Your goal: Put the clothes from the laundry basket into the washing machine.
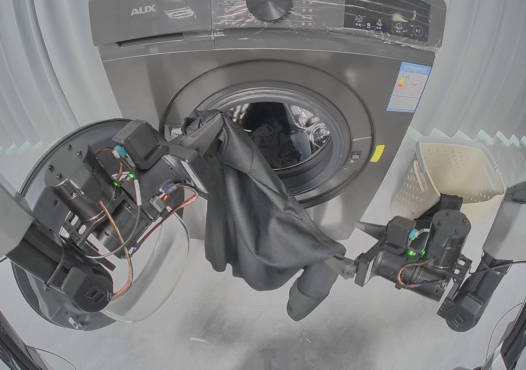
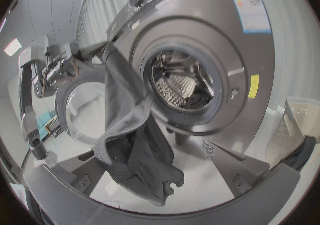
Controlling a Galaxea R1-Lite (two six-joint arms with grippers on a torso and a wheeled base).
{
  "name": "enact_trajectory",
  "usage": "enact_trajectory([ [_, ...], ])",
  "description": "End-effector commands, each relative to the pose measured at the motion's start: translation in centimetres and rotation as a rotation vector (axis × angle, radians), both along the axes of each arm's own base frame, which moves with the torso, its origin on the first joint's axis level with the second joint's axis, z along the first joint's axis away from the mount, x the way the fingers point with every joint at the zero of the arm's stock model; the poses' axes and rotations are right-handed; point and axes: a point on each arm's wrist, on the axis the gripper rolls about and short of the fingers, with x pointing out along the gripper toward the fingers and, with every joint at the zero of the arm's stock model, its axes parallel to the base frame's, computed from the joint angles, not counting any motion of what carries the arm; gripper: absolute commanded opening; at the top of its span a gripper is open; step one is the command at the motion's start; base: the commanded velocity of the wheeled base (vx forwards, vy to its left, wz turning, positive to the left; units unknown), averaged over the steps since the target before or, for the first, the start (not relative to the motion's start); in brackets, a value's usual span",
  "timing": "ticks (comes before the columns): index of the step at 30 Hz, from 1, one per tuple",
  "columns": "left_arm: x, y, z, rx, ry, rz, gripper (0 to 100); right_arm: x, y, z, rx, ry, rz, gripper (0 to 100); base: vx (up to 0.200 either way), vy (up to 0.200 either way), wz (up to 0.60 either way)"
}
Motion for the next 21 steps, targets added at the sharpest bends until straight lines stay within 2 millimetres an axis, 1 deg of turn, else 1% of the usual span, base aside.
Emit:
enact_trajectory([
  [1, 0.6, -0.8, -0.9, 0.014, 0.021, -0.005, 0, -0.7, 0.3, -3.7, -0.085, 0.13, 0.028, 100, 0.0, 0.0, 0.0],
  [2, 0.6, -0.8, -0.8, 0.013, 0.019, -0.005, 0, -1.2, 0.3, -4.8, -0.115, 0.176, 0.037, 100, 0.0, 0.0, 0.0],
  [3, 0.6, -0.8, -0.8, 0.013, 0.019, -0.007, 0, -1.5, 0.4, -5.3, -0.128, 0.195, 0.046, 100, 0.0, 0.0, 0.0],
  [4, 0.6, -0.8, -0.8, 0.013, 0.019, -0.007, 0, -1.5, 0.4, -5.3, -0.128, 0.195, 0.046, 100, 0.0, 0.0, 0.0],
  [6, 0.6, -0.9, -0.9, 0.016, 0.021, -0.009, 0, -1.5, 1.0, -5.9, -0.139, 0.21, 0.065, 100, 0.0, 0.0, 0.0],
  [9, 0.5, -0.9, -1.0, 0.019, 0.024, -0.007, 0, -1.5, 1.5, -6.2, -0.14, 0.214, 0.077, 100, 0.0, 0.0, 0.0],
  [10, 0.5, -0.8, -0.8, 0.013, 0.021, 0.006, 0, -1.8, 1.9, -7.1, -0.159, 0.24, 0.091, 100, 0.0, 0.0, 0.0],
  [13, 0.4, -0.9, -0.6, 0.006, 0.014, 0.016, 0, -2.3, 2.2, -8.9, -0.203, 0.296, 0.108, 100, 0.0, 0.0, 0.0],
  [18, 0.3, -1.1, -0.5, 0.005, 0.011, 0.011, 0, -1.9, 2.5, -9.4, -0.206, 0.299, 0.108, 100, 0.0, 0.0, 0.0],
  [21, 0.1, -1.5, -0.5, 0.005, 0.013, -0.003, 0, -0.1, 4.0, -8.6, -0.15, 0.221, 0.103, 100, 0.0, 0.0, 0.0],
])
